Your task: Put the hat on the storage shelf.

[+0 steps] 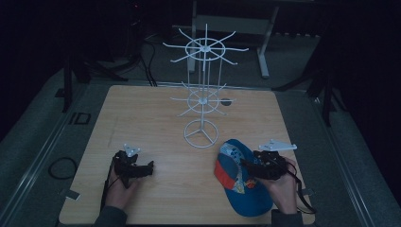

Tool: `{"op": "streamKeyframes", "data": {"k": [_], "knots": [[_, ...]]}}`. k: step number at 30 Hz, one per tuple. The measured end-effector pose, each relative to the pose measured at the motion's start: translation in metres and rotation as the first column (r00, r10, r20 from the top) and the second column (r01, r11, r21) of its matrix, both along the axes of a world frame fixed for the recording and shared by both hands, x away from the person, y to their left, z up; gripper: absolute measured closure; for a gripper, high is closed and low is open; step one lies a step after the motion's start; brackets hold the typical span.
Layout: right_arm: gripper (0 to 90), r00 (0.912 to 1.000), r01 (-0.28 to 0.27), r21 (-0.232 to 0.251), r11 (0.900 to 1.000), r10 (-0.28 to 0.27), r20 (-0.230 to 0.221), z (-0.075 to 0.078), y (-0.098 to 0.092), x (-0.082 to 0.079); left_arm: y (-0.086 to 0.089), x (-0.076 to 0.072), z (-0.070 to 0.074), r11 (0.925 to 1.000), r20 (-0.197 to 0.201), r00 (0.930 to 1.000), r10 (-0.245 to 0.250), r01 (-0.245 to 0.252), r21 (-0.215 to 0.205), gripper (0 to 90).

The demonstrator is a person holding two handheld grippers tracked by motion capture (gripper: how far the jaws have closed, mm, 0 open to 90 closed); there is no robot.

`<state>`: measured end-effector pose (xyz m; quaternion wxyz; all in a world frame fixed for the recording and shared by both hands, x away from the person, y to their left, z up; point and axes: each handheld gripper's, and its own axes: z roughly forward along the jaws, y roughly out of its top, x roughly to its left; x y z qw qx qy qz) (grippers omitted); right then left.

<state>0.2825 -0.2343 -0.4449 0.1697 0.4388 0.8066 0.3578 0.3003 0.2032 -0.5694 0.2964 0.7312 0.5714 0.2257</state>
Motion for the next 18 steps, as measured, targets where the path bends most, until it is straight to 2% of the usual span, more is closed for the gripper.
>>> {"op": "streamKeyframes", "data": {"k": [12,18], "knots": [[37.6,0.9993,-0.027,-0.013,1.000,0.027,-0.027,0.009,-0.001,0.007,0.000,0.000,0.000,1.0000,0.000,1.0000,0.001,-0.001,-0.001,3.4],[37.1,0.9985,-0.040,-0.041,0.998,0.039,-0.039,0.010,0.003,0.012,0.000,0.000,0.000,1.0000,0.000,1.0000,0.000,0.000,0.000,3.4]]}}
